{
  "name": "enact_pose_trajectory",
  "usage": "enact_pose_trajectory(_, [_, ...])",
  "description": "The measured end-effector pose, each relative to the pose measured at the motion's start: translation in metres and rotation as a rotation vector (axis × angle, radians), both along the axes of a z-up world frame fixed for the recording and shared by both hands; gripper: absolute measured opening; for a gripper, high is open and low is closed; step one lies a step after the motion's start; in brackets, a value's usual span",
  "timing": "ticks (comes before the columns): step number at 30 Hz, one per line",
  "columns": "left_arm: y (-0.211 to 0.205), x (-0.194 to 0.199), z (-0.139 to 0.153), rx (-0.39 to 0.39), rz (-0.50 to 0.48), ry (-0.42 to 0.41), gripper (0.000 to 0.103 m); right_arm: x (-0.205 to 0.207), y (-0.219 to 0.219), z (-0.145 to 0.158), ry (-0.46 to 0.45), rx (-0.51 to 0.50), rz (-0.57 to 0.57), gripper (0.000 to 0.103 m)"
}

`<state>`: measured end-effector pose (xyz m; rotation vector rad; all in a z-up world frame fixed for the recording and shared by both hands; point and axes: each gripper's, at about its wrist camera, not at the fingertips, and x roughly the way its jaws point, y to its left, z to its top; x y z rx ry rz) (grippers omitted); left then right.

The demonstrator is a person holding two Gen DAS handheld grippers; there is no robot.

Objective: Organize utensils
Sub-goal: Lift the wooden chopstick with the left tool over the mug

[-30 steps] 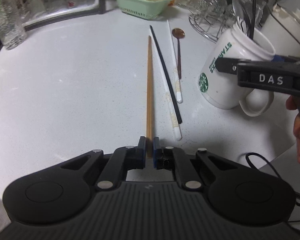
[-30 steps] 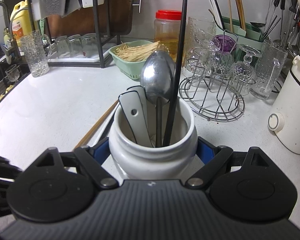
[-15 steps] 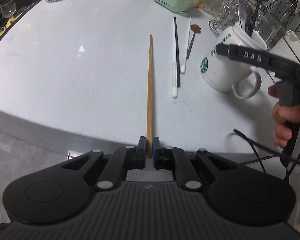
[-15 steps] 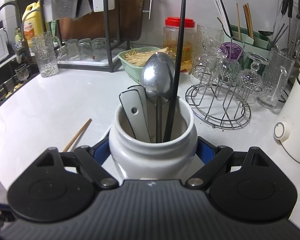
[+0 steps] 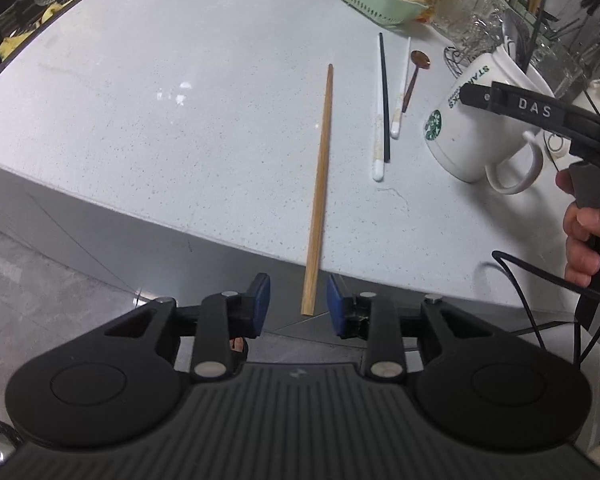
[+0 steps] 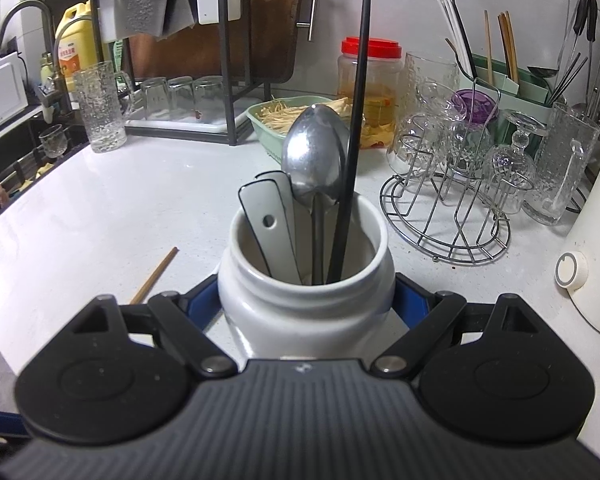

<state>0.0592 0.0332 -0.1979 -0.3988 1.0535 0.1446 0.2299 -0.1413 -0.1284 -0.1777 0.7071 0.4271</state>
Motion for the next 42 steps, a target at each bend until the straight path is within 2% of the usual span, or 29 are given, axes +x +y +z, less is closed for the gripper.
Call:
enact_pose_trajectory(7, [-0.007,0.000,-0.010,0.003,-0.031,0.006,0.033,-0.001,0.001,0.000,-0.004,0.002,-0.008,0.091])
enact_pose_trajectory(8, [-0.008,0.000,-0.011,0.002,-0.034,0.003,0.030,-0.001,0.002,0.000,-0.005,0.003,-0.010,0.091])
enact_pose_trajectory(10, [-0.009,0.000,-0.010,0.005,-0.043,-0.009,0.014,-0.002,0.002,-0.001,-0.006,0.003,-0.012,0.091])
enact_pose_trajectory(13, [-0.010,0.000,-0.001,0.040,-0.059,-0.049,0.008,-0.002,0.002,-0.001,-0.008,0.006,-0.015,0.091])
enact_pose_trajectory(18, [-0.012,0.002,0.031,0.105,-0.083,-0.113,0.008,-0.003,0.002,-0.002,-0.011,0.008,-0.020,0.091])
enact_pose_trajectory(26, [-0.002,0.009,0.098,0.180,-0.077,-0.219,0.008,-0.004,0.004,-0.001,-0.013,0.009,-0.041,0.091])
enact_pose_trajectory(29, [0.006,0.013,0.119,0.169,-0.072,-0.243,0.008,-0.003,0.006,-0.001,-0.011,0.004,-0.043,0.091])
enact_pose_trajectory(33, [0.015,0.020,0.141,0.151,-0.092,-0.237,0.008,-0.003,0.006,-0.001,-0.004,0.000,-0.045,0.091])
enact_pose_trajectory(37, [0.025,0.026,0.163,0.100,-0.125,-0.205,0.008,-0.002,0.006,0.000,0.000,-0.002,-0.046,0.091])
enact_pose_trajectory(42, [0.030,0.033,0.188,0.063,-0.212,-0.154,0.008,-0.002,0.006,0.000,0.001,-0.001,-0.048,0.091])
